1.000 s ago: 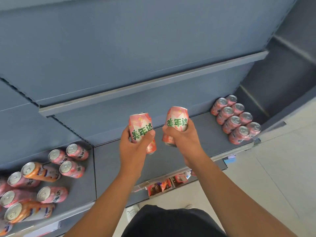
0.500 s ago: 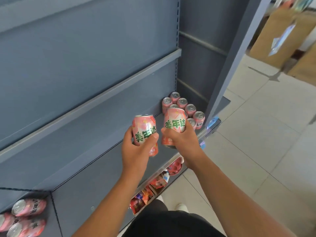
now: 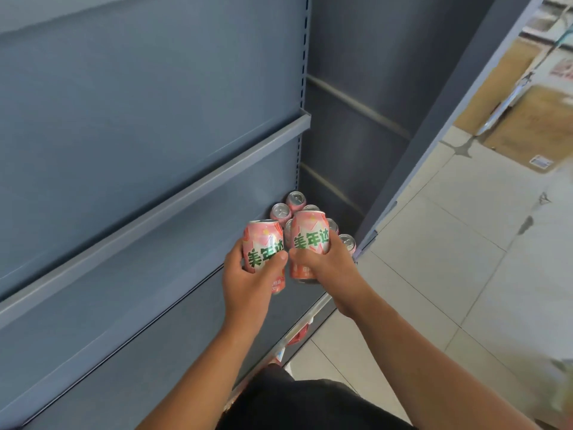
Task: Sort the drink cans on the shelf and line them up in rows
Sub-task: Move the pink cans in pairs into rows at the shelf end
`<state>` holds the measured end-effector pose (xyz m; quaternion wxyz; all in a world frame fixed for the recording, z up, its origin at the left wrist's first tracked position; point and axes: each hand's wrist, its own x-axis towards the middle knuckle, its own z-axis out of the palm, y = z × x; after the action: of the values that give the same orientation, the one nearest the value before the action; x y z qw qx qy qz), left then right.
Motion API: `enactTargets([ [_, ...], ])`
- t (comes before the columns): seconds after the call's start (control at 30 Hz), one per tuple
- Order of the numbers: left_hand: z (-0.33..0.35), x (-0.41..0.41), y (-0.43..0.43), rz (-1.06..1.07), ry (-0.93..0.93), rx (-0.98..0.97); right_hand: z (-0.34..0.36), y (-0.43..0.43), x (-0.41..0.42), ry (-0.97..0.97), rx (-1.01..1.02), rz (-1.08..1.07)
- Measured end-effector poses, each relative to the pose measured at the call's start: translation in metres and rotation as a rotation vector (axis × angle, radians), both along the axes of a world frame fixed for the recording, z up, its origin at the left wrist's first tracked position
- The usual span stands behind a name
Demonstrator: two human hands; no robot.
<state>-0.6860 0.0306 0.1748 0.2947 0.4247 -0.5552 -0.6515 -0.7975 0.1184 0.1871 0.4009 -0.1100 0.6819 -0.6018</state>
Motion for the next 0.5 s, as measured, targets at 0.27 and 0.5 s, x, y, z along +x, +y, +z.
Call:
enactTargets([
  [0.27,-0.018,-0.035,-0.052,0.057,-0.026,0.089,-0.006,-0.054,-0.044,0.004,0.07,0.063],
  [0.5,-0.035,-0.057,-0.068,0.191,-0.11,0.137,-0.024,-0.086,-0.082,-0.021,0.171,0.218],
])
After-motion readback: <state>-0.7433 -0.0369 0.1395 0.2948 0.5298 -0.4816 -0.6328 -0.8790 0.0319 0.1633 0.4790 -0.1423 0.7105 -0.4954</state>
